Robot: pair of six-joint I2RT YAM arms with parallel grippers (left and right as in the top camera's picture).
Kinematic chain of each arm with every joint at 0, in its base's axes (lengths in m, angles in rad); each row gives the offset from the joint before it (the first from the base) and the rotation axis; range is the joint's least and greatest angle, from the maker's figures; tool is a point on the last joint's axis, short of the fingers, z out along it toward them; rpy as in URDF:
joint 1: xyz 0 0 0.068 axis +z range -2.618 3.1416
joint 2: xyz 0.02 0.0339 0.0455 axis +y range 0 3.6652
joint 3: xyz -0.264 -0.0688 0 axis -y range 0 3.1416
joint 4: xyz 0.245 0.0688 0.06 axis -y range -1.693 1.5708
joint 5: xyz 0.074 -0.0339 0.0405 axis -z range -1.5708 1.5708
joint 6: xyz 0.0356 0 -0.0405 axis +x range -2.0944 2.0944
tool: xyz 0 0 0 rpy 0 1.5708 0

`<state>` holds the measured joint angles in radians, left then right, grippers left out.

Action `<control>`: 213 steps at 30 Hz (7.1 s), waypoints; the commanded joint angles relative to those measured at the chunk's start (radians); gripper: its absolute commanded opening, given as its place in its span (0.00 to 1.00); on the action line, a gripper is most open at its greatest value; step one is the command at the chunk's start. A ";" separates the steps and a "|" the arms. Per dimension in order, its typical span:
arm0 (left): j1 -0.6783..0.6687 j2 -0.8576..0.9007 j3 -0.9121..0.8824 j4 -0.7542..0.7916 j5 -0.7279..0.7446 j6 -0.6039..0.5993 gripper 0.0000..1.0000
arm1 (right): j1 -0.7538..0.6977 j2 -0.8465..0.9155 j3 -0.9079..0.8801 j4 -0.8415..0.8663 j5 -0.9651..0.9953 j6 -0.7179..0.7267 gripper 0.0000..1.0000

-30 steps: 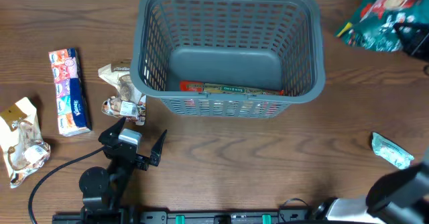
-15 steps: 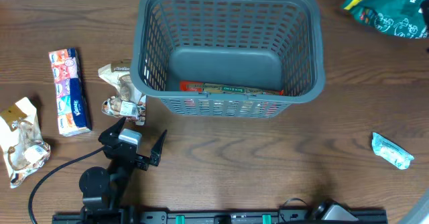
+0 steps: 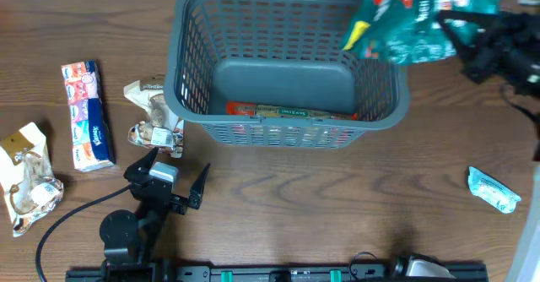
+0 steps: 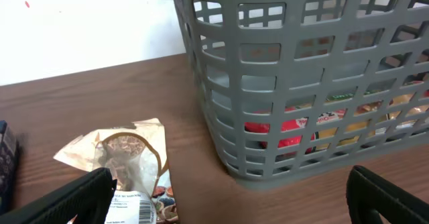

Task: Pack container
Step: 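Lift the Nescafe bag with the right gripper over the basket, then lower the Nescafe bag into the basket and open the right gripper, then move the right gripper down onto the mint-green packet, then grasp the mint-green packet with the right gripper and lift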

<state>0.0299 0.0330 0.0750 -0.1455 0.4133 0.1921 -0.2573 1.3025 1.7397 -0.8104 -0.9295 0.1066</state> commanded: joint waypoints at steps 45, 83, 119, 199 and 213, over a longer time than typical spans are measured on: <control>-0.002 -0.001 -0.023 -0.007 0.013 0.017 0.98 | 0.467 0.235 0.034 -0.325 0.488 -0.183 0.01; -0.002 -0.001 -0.023 -0.007 0.013 0.017 0.99 | 0.056 0.230 0.395 -0.594 0.764 -0.085 0.99; -0.002 -0.001 -0.023 -0.007 0.013 0.017 0.99 | -0.296 -0.049 -0.388 -0.641 0.986 0.161 0.99; -0.002 -0.001 -0.023 -0.007 0.013 0.017 0.99 | -0.613 0.203 -1.049 0.451 1.067 0.832 0.01; -0.002 -0.001 -0.023 -0.007 0.013 0.017 0.99 | -0.610 0.194 -0.954 0.433 0.858 0.612 0.01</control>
<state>0.0299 0.0330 0.0750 -0.1455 0.4133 0.1921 -0.8639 1.4986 0.7219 -0.3649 -0.0044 0.7879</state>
